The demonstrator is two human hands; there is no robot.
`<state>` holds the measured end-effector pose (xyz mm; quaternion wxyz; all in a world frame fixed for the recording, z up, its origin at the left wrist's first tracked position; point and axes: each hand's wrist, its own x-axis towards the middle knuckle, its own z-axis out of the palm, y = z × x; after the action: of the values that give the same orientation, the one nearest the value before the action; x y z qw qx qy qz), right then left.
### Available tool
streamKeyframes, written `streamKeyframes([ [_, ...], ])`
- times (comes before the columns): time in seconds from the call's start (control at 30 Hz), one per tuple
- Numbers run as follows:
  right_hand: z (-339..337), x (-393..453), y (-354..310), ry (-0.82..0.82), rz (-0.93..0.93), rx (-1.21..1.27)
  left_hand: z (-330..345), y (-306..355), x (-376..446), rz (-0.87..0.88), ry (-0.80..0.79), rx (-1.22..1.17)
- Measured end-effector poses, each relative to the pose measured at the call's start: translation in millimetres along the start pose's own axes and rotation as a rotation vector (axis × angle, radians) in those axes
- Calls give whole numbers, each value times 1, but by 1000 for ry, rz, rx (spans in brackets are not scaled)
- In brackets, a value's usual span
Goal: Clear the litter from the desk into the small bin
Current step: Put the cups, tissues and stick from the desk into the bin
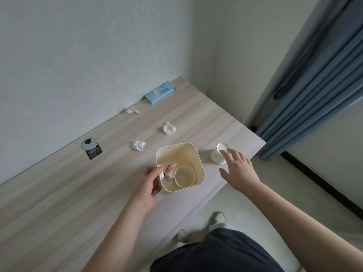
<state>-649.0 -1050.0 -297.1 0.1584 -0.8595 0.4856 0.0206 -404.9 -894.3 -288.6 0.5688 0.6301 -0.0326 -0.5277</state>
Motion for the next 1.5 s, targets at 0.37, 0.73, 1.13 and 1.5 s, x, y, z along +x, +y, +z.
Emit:
streamKeyframes([
  [0.37, 12, 93, 22, -310, -101, -240, 24, 4, 14, 15, 157, -27],
  [0.73, -21, 137, 37, -343, 20, 187, 48, 7, 26, 49, 230, -26],
  [1.13, -64, 137, 11, -531, 357, 1675, 61, 19, 31, 113, 322, -70],
  [1.5, -78, 115, -43, -770, 58, 1945, 51, 22, 23, 148, 356, -78],
])
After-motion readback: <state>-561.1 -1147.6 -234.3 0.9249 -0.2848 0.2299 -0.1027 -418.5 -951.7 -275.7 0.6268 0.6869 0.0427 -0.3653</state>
